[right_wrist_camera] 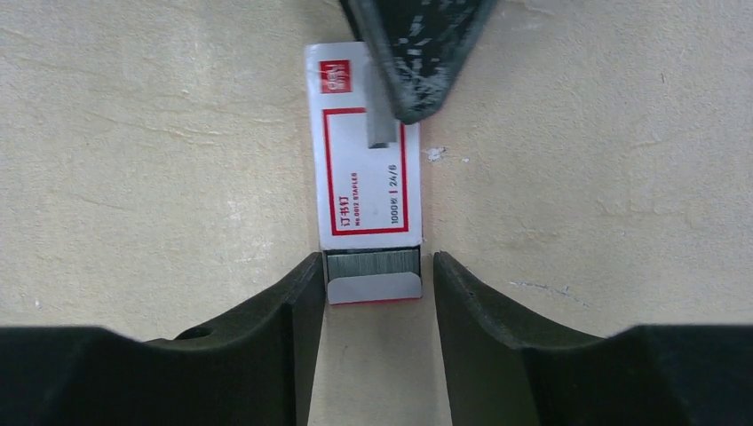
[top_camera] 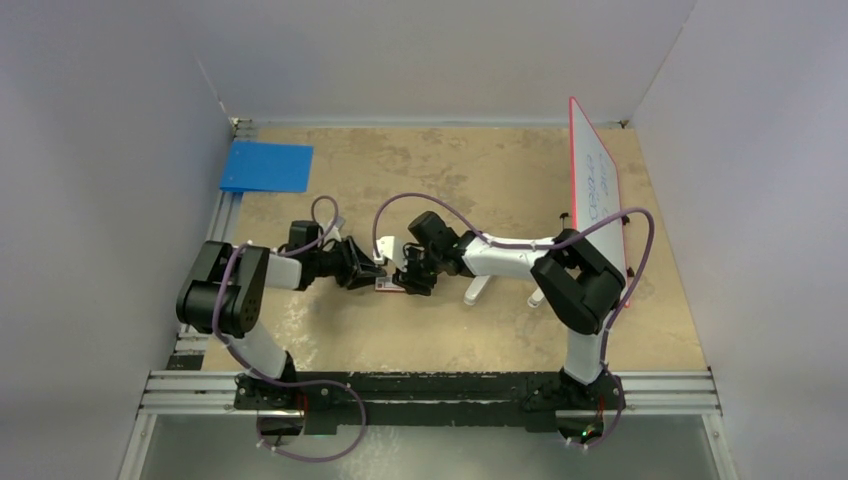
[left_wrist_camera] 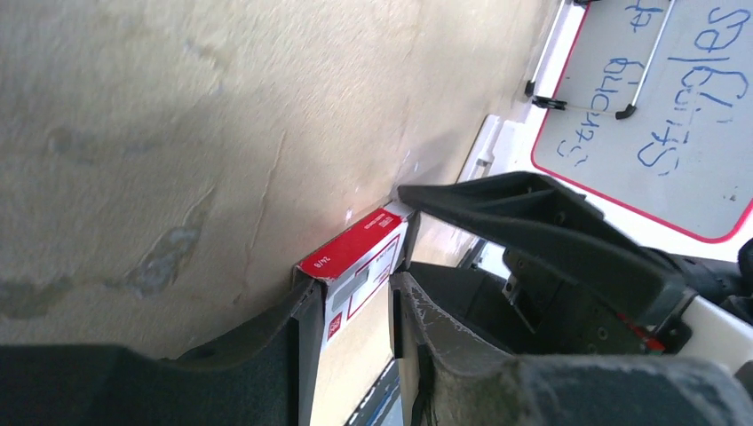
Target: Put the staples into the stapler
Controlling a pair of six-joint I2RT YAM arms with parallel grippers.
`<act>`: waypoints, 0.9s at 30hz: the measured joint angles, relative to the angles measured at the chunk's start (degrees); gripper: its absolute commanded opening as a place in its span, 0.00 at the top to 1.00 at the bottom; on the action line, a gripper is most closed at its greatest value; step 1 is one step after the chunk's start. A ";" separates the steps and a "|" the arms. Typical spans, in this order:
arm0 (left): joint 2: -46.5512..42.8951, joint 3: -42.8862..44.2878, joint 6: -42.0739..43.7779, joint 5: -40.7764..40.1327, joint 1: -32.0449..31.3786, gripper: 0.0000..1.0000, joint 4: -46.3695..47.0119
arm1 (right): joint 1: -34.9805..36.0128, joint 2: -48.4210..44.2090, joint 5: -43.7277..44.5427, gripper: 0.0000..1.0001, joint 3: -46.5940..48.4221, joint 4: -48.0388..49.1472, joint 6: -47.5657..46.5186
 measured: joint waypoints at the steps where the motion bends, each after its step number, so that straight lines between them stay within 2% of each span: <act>1: 0.17 0.59 0.02 -0.02 0.00 0.68 -0.02 | -0.04 0.00 -0.07 0.52 0.00 -0.02 -0.02; 8: 1.55 2.60 -0.02 0.39 0.00 0.68 0.07 | 0.15 0.00 -0.04 0.62 -0.07 0.31 0.02; 14: 2.10 2.64 -0.04 0.44 0.00 0.59 -0.48 | 0.42 -0.26 1.03 0.64 -1.03 2.38 1.49; 17: 1.77 2.64 -0.04 0.15 0.00 0.58 -1.38 | 0.63 -0.94 1.92 0.65 -2.38 4.31 2.25; 19: 1.05 2.45 0.00 -0.39 0.00 0.60 -1.81 | 0.74 -1.03 2.36 0.65 -2.51 4.61 2.56; 27: -0.79 -0.28 0.39 -1.84 0.24 0.83 -0.79 | 0.90 -1.03 2.82 0.66 -2.51 4.83 2.73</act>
